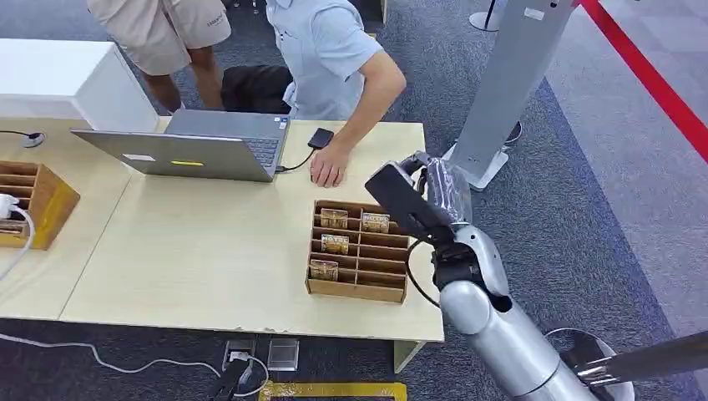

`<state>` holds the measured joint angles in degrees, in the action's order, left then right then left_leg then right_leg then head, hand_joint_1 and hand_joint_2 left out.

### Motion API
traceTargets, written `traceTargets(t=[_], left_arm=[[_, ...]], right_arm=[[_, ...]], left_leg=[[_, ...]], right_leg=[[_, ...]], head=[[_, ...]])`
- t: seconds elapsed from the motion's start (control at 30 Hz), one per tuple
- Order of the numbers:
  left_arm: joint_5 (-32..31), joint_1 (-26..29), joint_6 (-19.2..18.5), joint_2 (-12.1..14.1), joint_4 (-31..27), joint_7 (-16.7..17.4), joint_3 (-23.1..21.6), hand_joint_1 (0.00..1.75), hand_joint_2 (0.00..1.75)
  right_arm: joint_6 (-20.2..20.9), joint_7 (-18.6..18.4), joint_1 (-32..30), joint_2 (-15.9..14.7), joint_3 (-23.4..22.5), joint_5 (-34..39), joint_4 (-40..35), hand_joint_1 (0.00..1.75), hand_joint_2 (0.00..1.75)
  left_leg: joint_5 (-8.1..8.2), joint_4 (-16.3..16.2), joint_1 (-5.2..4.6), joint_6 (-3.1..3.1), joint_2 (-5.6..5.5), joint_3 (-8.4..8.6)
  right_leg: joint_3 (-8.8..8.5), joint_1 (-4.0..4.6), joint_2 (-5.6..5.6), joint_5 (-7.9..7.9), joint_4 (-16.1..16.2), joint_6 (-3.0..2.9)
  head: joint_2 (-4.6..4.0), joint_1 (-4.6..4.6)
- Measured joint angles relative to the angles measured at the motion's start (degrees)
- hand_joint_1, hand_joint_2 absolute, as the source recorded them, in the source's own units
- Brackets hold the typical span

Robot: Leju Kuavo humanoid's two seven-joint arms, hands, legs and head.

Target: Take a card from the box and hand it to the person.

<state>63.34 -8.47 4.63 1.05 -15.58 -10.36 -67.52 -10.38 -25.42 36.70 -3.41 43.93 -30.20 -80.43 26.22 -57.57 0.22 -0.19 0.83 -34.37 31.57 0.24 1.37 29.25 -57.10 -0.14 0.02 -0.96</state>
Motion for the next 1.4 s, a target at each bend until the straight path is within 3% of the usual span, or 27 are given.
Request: traceTargets(t=[0.23,0.4,0.67,0.83,1.4], left_arm=[[-1.16,-0.73,-0.96,-0.11,0.00,0.66,0.00,0.00,1.75],[-1.97,-1.02,-1.57,-0.22,0.00,2.03,0.00,0.00,1.75],[-2.43,-1.34,-2.27,-0.42,0.00,2.73,0.02,0.00,1.75],[-2.43,-1.33,-2.73,-0.44,0.00,2.82,0.22,0.00,1.75],[-3.17,-1.32,-2.73,-0.44,0.02,2.97,0.98,0.00,1.75]], right_arm=[[-1.58,9.46,9.26,2.23,0.59,9.52,10.48,1.75,1.75],[-2.08,12.52,13.33,5.22,0.85,11.16,21.06,1.75,1.75],[-1.93,13.22,18.00,10.36,2.45,9.09,35.84,1.75,1.75],[-1.93,13.26,19.17,11.98,3.45,8.58,41.57,1.75,1.75],[-2.78,12.98,19.62,12.85,4.77,8.83,48.35,1.75,1.75]], left_leg=[[-0.01,0.00,0.00,0.00,-0.04,-0.04],[-0.01,0.00,0.00,0.00,-0.07,-0.06],[-0.01,0.00,0.00,-0.01,-0.08,-0.06],[-0.01,0.00,0.00,-0.01,-0.08,-0.06],[-0.01,0.00,0.00,-0.01,-0.07,-0.05]], right_leg=[[0.00,0.00,0.02,0.00,-0.02,0.00],[0.01,0.00,0.03,0.00,-0.03,0.00],[0.04,0.00,0.03,0.00,-0.03,0.00],[0.04,0.00,0.03,0.00,-0.03,0.00],[0.04,0.00,0.03,0.00,-0.03,0.00]], head=[[0.02,0.00],[0.00,0.00],[0.00,-0.04],[0.00,-0.02],[0.00,-0.02]])
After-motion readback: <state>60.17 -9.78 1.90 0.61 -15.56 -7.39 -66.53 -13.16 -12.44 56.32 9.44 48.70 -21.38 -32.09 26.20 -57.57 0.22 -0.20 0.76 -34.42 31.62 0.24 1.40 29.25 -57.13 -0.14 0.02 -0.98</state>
